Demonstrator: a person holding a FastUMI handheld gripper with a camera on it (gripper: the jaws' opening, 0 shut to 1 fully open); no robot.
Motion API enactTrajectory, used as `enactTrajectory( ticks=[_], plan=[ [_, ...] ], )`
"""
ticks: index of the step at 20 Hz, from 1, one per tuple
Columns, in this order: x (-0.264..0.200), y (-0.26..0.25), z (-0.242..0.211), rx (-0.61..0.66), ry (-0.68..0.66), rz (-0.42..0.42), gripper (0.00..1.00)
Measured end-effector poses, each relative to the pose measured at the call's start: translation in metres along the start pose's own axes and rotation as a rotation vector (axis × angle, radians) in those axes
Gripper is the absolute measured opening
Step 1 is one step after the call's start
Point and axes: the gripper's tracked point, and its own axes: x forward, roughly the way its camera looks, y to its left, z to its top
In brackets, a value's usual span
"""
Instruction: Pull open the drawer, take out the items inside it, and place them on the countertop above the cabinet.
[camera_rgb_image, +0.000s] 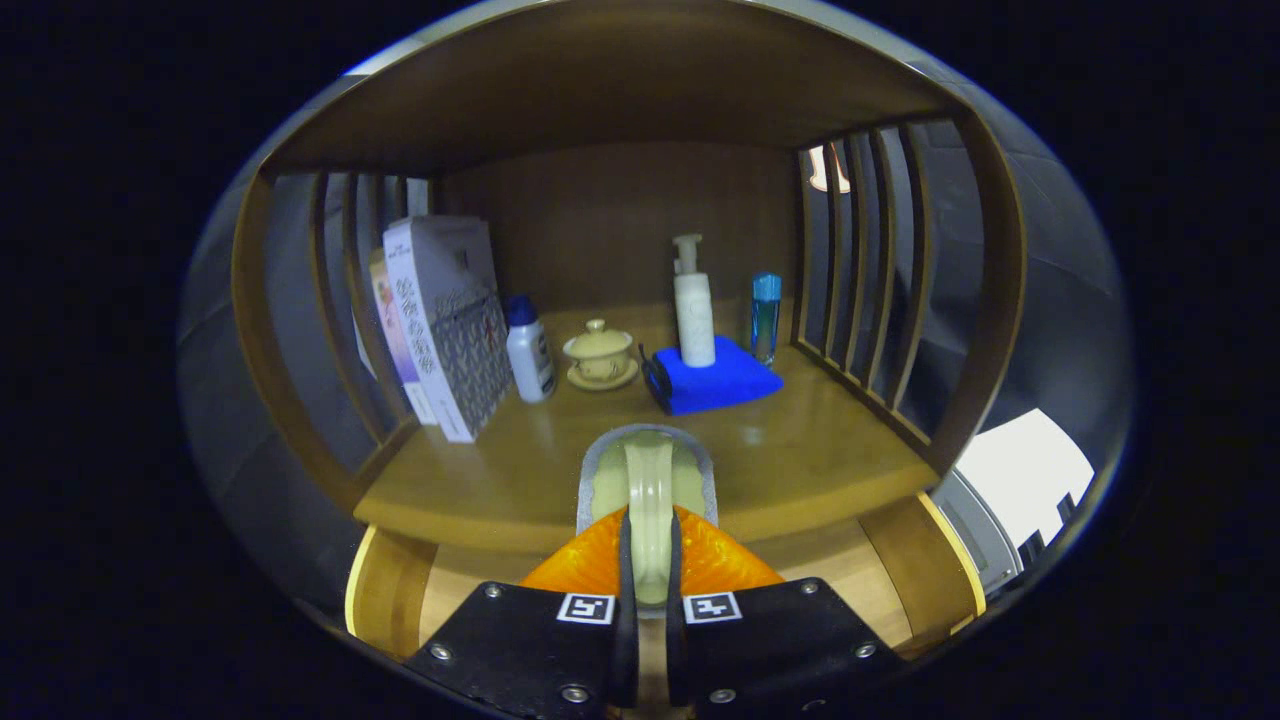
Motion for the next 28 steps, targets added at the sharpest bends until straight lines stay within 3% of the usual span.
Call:
enactTrajectory(
  ticks=[7,16,18,23,28],
  plan=[
    [0.069,-0.006,0.023,0.032,-0.051,0.032,0.14],
    [0.102,-0.001,0.017,0.01,-0.055,0.077,0.25],
    [0.098,0.001,0.016,-0.002,-0.065,0.08,0.33],
    [0.042,0.011,0.038,0.042,-0.188,0.155,0.96],
    [-0.061,-0.005,0.049,0.062,-0.354,0.151,0.95]
  ],
)
